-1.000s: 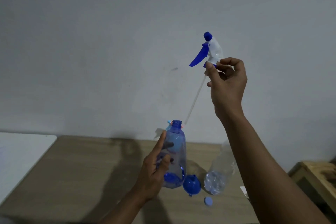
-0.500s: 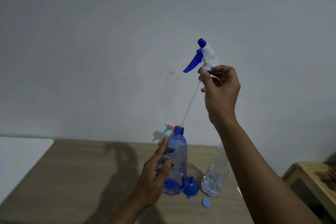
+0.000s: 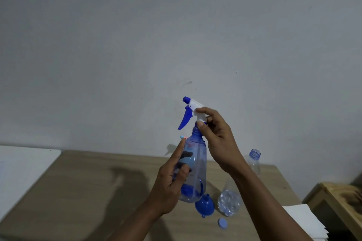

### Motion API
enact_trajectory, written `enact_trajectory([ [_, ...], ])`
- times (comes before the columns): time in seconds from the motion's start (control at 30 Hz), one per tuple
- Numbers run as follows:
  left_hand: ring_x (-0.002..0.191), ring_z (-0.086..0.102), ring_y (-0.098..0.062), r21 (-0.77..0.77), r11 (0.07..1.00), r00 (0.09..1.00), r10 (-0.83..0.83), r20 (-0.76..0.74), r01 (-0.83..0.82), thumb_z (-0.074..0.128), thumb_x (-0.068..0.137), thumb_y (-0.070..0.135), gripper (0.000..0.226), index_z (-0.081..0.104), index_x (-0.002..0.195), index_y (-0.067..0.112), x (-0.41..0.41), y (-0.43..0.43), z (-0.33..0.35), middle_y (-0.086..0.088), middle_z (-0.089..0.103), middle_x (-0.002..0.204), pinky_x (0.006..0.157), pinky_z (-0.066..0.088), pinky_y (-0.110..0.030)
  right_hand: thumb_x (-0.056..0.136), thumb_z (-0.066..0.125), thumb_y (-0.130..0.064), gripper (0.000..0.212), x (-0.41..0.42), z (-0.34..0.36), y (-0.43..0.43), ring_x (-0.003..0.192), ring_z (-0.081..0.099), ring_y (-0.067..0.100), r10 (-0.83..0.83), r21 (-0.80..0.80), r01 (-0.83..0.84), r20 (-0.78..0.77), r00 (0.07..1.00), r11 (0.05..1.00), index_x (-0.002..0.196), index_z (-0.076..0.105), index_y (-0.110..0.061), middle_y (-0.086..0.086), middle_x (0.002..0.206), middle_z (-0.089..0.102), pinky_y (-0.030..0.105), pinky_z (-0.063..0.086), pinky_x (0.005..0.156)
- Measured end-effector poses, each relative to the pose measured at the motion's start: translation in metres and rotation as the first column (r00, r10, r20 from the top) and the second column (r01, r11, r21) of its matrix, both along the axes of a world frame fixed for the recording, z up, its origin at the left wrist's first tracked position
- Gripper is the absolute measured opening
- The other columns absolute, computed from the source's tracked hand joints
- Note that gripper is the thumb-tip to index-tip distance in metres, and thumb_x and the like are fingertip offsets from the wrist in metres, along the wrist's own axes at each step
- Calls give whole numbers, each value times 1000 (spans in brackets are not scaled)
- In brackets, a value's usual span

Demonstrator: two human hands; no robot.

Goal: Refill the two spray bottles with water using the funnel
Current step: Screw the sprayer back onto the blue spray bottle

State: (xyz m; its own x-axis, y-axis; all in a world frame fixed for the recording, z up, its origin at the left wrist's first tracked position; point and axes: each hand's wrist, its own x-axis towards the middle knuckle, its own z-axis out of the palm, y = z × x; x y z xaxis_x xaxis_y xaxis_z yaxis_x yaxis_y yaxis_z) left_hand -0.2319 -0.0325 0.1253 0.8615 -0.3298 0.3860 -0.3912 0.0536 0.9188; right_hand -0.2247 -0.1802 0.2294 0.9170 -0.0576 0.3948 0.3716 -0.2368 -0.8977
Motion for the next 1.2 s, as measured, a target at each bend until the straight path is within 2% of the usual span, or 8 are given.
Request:
enact_trajectory([
  [0.23,121,57,-4,13,1000,999,-9,-31,9,45,96,36,57,24,148,41,-2,-1,-4,18,49,139,84,58,-27,103,43,-2,31,-8,-2,-3,103,63,1,-6,107,9,-30,1000,994,114,72,-9,6,122,67,14,53,73],
  [0.3,121,57,-7,11,1000,999,-16,-29,17,47,96,43,55,26,146,45,-2,-2,-4,21,53,135,85,58,-28,103,42,-2,32,-9,-2,-6,109,62,6,-1,102,3,-23,1000,995,116,71,-7,7,123,68,15,53,76],
  [0.5,123,56,-8,1,999,999,-49,-4,49,47,89,55,59,28,145,54,0,0,0,15,48,142,84,57,-27,99,54,-6,27,-10,1,-13,111,65,13,85,58,-84,-18,996,995,115,73,-16,3,117,72,23,56,81],
  [0.67,121,58,-12,28,998,998,-63,4,62,47,90,54,54,28,141,62,1,3,-3,25,52,135,86,58,-31,94,61,-5,28,-9,6,-23,112,66,18,154,-4,-154,-39,987,988,118,72,-15,2,116,73,28,57,85],
  [0.83,119,58,-17,98,995,999,-29,43,24,46,92,55,57,25,145,58,7,6,-8,24,50,136,91,58,-46,93,63,-3,28,-10,14,-26,101,68,12,180,-69,-185,-72,981,980,115,73,-18,0,106,74,23,56,81],
  [1.0,118,59,-13,106,993,991,30,130,-44,45,92,58,57,21,144,61,3,2,-7,17,48,141,90,58,-37,91,68,-12,24,-9,8,-18,93,68,18,52,-200,-42,46,998,979,110,75,-25,2,105,74,28,58,85],
  [1.1,114,60,-12,119,987,978,83,192,-107,43,91,64,56,19,142,65,1,0,-13,19,53,135,89,58,-32,91,67,-24,23,-11,2,-14,98,65,12,-7,-268,26,70,997,963,112,74,-30,-5,108,73,21,53,82],
  [1.2,105,64,-19,105,987,977,97,192,-118,41,87,73,57,20,139,68,0,-2,-13,19,55,128,82,60,-37,100,56,-15,30,-14,2,-13,105,63,13,7,-242,3,43,999,970,110,72,-37,-5,115,70,24,53,87],
])
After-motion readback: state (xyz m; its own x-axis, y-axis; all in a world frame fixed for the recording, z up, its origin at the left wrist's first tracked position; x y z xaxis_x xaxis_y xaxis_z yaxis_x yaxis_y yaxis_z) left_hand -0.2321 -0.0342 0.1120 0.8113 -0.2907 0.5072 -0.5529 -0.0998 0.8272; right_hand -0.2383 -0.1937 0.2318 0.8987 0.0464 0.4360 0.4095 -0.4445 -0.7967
